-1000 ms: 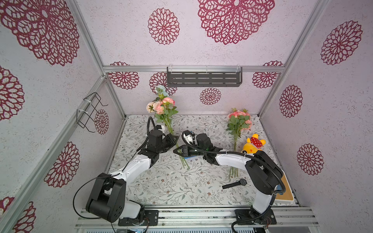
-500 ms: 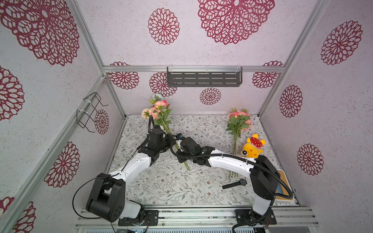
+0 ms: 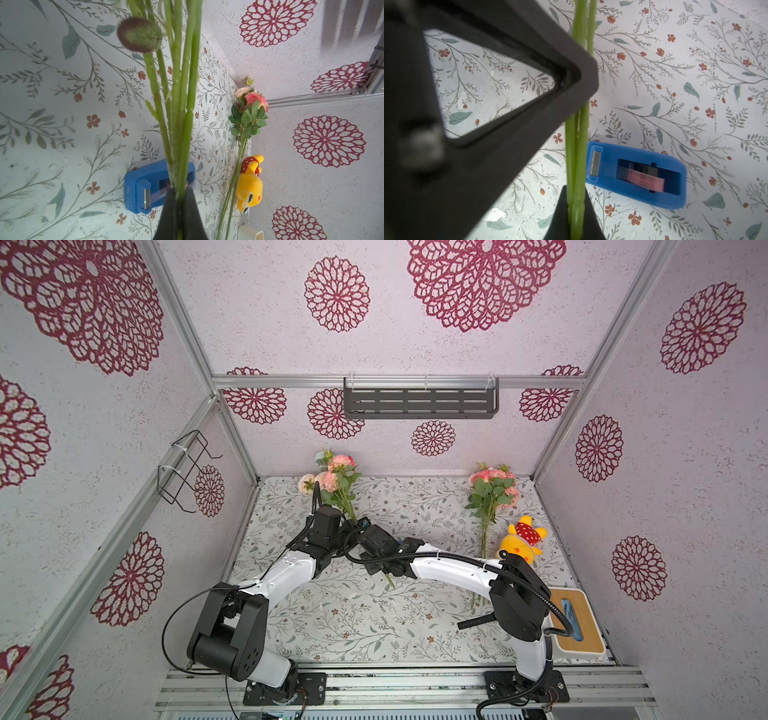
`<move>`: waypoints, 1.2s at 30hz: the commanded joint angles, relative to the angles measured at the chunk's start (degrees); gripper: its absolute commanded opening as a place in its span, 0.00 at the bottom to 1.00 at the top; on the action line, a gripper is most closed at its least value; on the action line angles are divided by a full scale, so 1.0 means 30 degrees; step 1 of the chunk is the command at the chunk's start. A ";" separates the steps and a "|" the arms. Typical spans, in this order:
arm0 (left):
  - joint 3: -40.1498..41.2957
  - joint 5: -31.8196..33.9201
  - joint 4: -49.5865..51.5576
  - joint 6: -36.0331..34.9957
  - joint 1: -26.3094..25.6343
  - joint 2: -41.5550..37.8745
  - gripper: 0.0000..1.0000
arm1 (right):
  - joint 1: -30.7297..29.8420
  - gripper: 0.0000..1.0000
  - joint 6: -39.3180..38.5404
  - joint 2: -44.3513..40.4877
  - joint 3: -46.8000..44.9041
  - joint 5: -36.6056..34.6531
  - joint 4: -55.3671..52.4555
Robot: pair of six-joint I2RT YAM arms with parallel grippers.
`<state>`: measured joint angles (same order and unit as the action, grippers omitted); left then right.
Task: Wrap bouquets with tape
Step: Wrap the tape around the bouquet.
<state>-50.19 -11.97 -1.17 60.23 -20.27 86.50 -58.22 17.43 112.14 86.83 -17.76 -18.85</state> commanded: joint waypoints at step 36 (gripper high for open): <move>0.2895 -0.0523 -0.5263 0.2256 0.0528 -0.0148 0.00 | 0.4991 0.47 0.9153 -0.1271 -0.5826 1.8835 1.1386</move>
<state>-41.45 -14.41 -11.40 65.93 -19.18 86.78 -43.51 41.85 108.20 67.46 34.26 13.13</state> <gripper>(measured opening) 0.062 0.505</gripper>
